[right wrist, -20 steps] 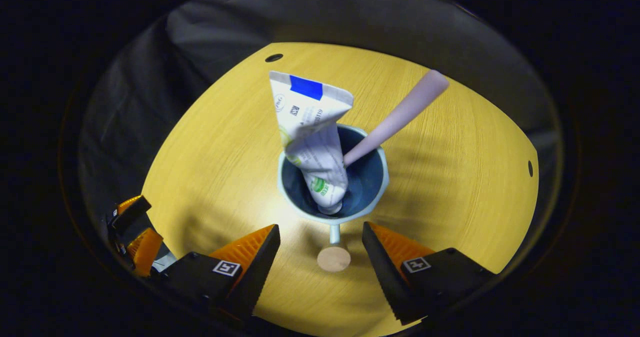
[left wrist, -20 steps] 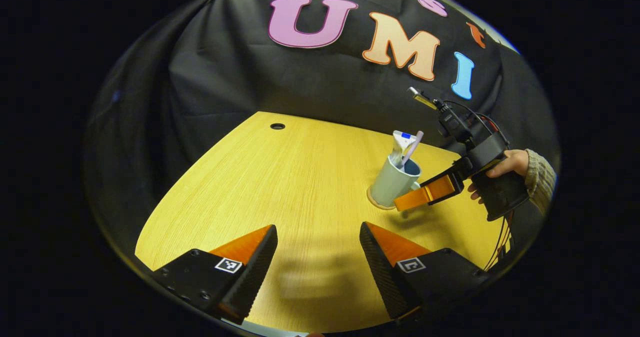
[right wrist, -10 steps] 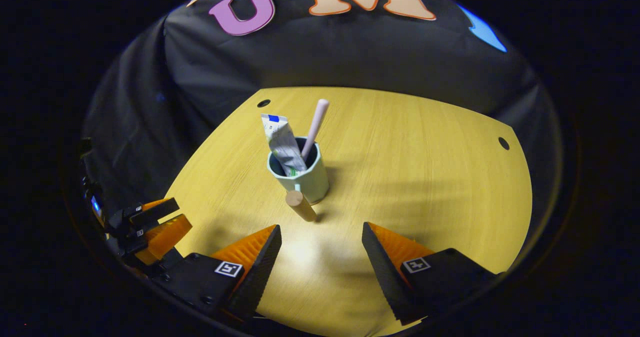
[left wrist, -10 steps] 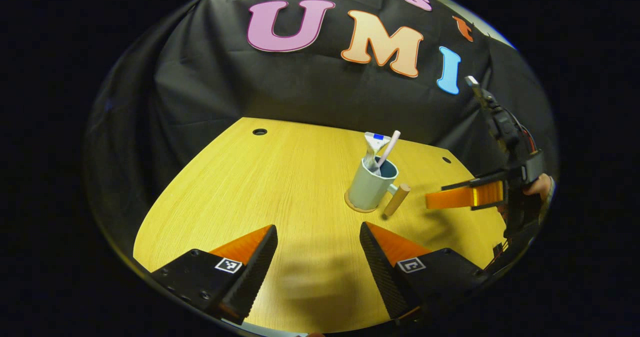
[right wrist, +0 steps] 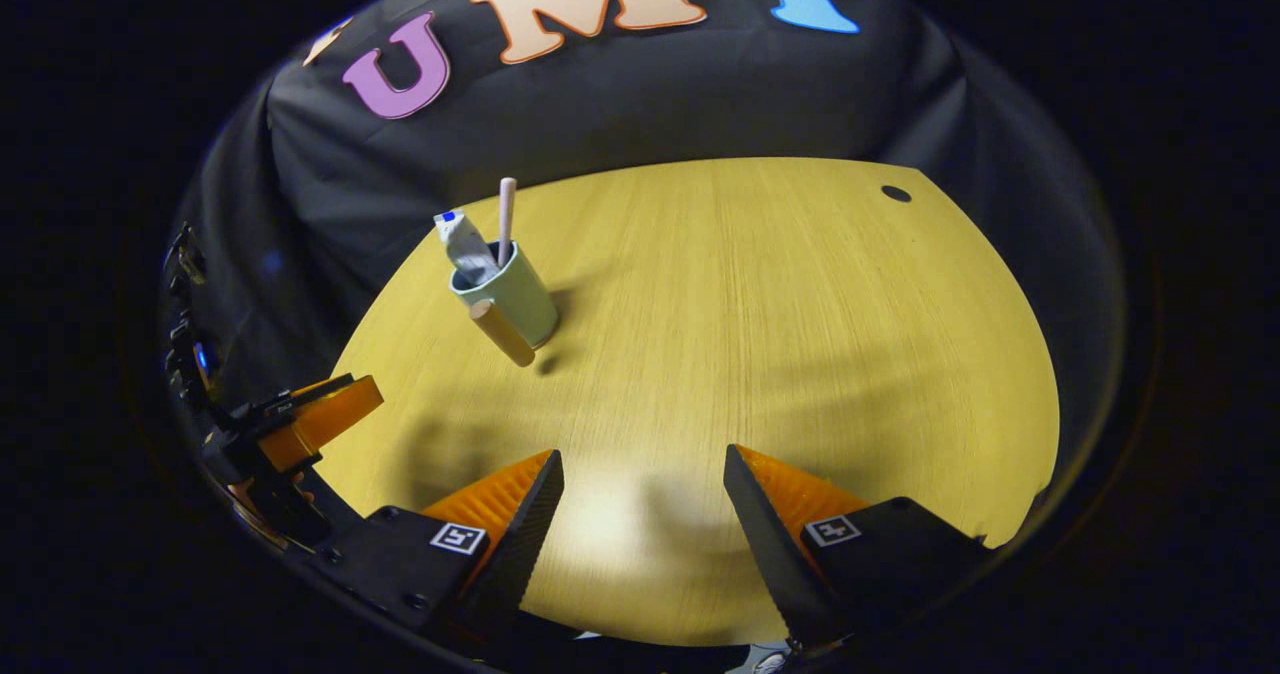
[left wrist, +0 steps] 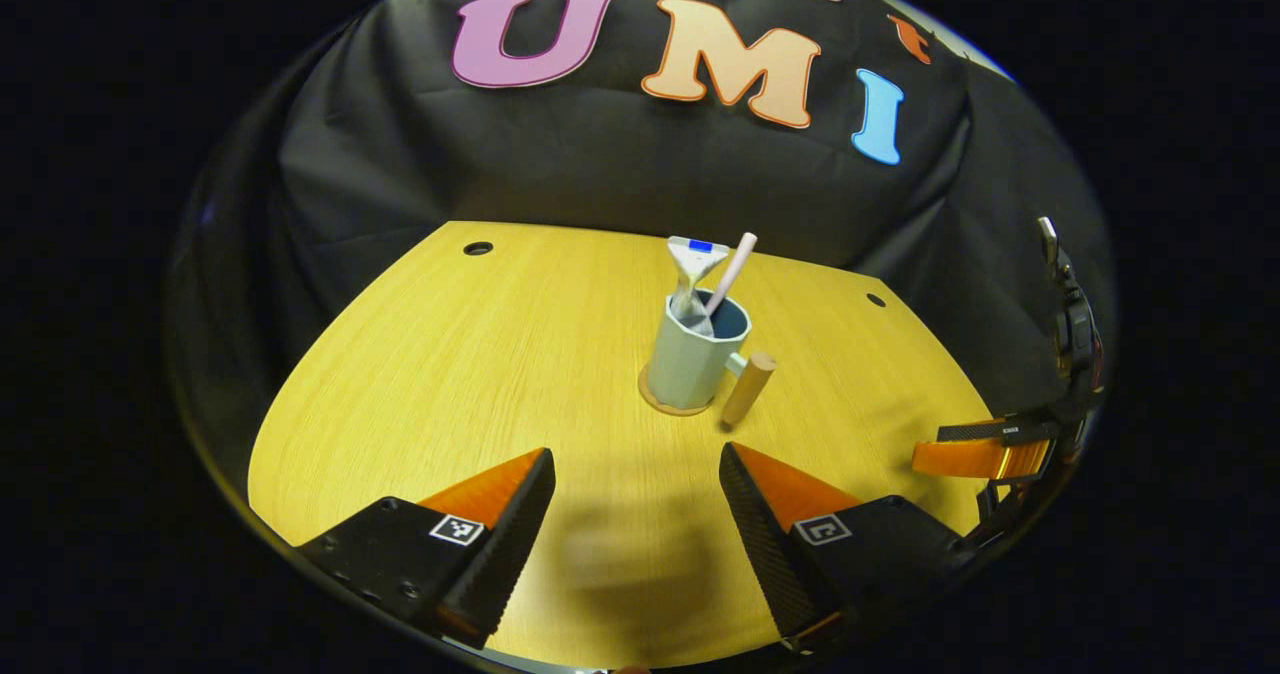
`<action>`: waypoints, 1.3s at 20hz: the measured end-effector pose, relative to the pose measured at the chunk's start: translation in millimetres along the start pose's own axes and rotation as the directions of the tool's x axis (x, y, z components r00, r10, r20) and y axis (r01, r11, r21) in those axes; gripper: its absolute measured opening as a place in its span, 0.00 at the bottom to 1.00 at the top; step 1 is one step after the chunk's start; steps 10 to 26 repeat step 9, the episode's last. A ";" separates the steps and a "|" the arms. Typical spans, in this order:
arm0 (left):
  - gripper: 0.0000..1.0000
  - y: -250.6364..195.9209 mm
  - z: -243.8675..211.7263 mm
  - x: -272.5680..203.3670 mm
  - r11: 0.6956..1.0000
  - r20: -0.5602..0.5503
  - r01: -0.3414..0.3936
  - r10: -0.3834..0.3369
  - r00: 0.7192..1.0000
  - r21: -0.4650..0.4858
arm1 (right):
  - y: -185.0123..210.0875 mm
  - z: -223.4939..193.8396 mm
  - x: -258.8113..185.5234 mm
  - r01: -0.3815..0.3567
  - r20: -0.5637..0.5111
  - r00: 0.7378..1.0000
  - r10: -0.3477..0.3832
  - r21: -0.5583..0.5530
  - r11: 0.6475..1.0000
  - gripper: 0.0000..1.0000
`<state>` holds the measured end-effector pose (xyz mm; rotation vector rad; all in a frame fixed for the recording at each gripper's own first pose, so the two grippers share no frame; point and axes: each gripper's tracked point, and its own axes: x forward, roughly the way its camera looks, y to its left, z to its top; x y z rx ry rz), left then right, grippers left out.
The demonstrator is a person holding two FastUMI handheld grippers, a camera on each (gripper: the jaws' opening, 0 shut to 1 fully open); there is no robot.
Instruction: Put the toothbrush and toothpaste on the desktop into the cup, then pick up the cup and place it on the coaster on the desktop.
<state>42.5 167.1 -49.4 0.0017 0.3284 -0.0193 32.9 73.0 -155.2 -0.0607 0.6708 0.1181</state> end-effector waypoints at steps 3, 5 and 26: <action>0.96 -6.2 -1.6 0.9 1.000 -0.016 0.013 -0.013 1.000 0.003 | -13.6 2.5 -4.1 0.016 0.024 1.000 -0.017 0.049 0.999 0.96; 0.96 -8.9 -4.3 1.0 1.000 -0.030 0.019 -0.019 0.999 0.001 | -22.0 5.4 -4.6 0.035 0.033 0.999 -0.036 0.056 0.998 0.99; 0.96 -12.0 -8.6 4.3 1.000 -0.051 0.023 -0.023 0.998 -0.008 | -31.2 16.3 -9.1 0.052 0.066 0.996 -0.057 0.070 0.996 0.95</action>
